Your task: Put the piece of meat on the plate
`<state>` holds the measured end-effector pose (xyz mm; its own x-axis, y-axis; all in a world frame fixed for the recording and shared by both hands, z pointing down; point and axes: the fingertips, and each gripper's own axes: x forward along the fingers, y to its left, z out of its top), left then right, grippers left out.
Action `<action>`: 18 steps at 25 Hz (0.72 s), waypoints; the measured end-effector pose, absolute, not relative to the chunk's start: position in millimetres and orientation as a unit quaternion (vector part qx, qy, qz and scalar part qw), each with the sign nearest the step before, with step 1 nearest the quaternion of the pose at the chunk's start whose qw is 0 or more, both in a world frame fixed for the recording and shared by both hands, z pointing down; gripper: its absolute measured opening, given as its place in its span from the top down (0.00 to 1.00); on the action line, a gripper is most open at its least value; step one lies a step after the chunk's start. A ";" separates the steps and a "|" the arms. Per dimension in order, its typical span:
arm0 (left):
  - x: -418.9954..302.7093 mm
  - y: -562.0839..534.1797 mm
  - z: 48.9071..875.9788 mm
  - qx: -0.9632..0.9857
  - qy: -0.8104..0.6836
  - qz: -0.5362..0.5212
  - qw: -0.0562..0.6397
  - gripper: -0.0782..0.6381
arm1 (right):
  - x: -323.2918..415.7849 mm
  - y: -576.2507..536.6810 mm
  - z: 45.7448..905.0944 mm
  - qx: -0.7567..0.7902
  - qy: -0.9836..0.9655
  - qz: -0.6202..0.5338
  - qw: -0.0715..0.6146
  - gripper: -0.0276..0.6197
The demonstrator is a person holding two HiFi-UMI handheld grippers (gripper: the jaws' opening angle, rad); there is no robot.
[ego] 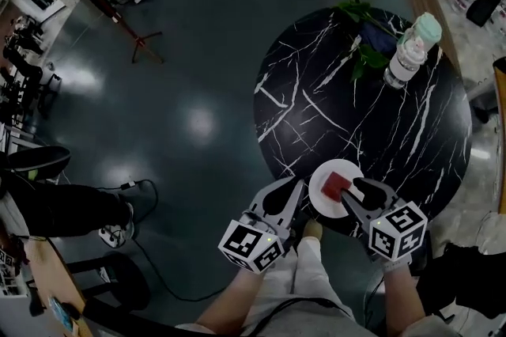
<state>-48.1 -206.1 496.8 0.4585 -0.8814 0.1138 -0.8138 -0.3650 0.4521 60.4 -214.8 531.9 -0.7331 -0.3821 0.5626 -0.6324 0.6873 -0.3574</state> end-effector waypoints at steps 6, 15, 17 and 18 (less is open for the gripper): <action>-34.6 -202.3 471.5 0.838 -0.495 -0.070 0.219 0.88 | 68.8 -200.8 500.1 0.298 -0.897 0.249 0.212 0.79; -13.5 -179.5 452.0 0.856 -0.465 -0.057 0.220 0.88 | 74.4 -169.4 461.0 0.301 -0.905 0.251 0.163 0.91; -13.4 -176.8 445.8 0.858 -0.463 -0.059 0.215 0.88 | 74.9 -162.3 457.1 0.302 -0.906 0.245 0.166 0.92; -14.6 -176.6 442.9 0.858 -0.464 -0.062 0.212 0.88 | 75.7 -160.2 455.5 0.303 -0.907 0.242 0.166 0.92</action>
<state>-14.6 -176.6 442.9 0.5618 -0.8223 0.0908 -0.7700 -0.4796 0.4208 75.7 -160.2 455.5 -0.7606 -0.4698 0.4480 -0.6305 0.6989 -0.3376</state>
